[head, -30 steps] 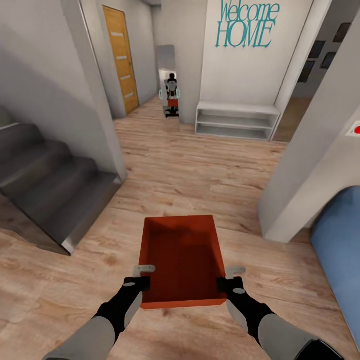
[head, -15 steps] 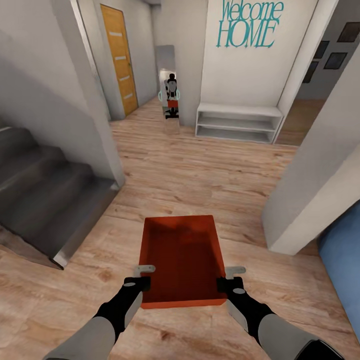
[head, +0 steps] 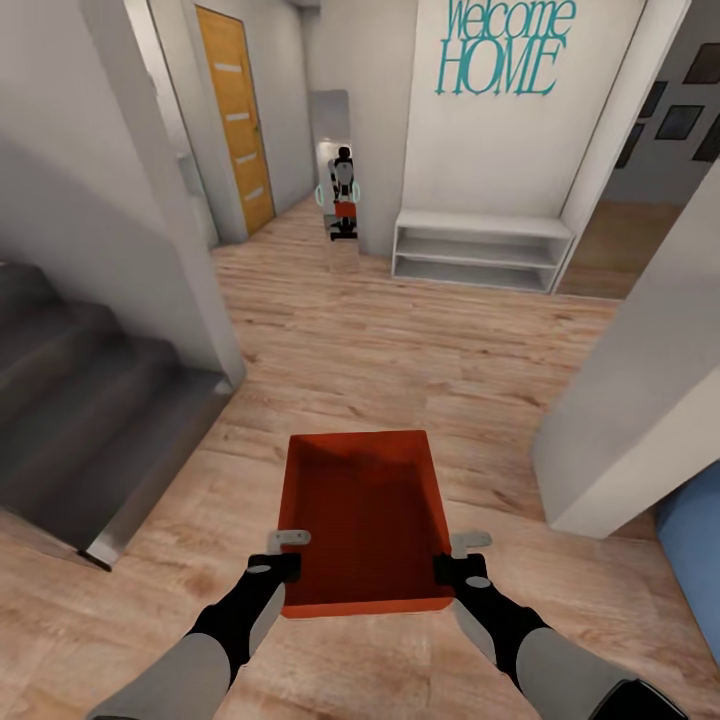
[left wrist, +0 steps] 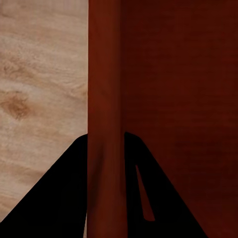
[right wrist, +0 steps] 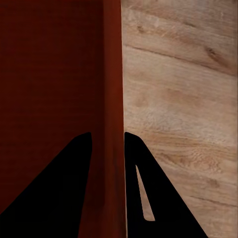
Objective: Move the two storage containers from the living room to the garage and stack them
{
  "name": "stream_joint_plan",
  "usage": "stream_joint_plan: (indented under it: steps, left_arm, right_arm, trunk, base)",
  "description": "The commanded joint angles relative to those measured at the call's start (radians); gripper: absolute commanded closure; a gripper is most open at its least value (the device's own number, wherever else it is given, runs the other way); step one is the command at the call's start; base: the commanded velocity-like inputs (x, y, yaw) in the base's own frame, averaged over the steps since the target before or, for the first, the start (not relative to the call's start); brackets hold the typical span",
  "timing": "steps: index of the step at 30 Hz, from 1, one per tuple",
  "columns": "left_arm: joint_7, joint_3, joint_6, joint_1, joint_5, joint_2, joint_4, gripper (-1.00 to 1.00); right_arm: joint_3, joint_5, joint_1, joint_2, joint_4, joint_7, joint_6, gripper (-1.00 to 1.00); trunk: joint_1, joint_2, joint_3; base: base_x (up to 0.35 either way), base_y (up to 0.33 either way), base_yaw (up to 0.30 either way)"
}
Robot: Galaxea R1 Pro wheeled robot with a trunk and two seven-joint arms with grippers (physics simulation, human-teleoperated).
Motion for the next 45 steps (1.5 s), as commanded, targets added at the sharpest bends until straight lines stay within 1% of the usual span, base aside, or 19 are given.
stream_joint_plan:
  steps: [1, 45]
  left_arm:
    - [0.011, -0.02, 0.005, 0.0, 0.028, 0.019, 0.008, 1.0]
    - [0.011, -0.02, 0.005, 0.0, 0.028, 0.019, 0.008, 1.0]
  right_arm:
    - [-0.004, 0.004, -0.002, -0.004, -0.005, -0.008, -0.012, 1.0]
    - [-0.004, 0.004, -0.002, -0.005, -0.005, -0.008, -0.014, 1.0]
  trunk:
    - [0.001, -0.001, -0.001]
    - [0.001, -0.001, -0.001]
  base:
    - [0.323, 0.0, 0.0]
    - [0.323, 0.0, 0.0]
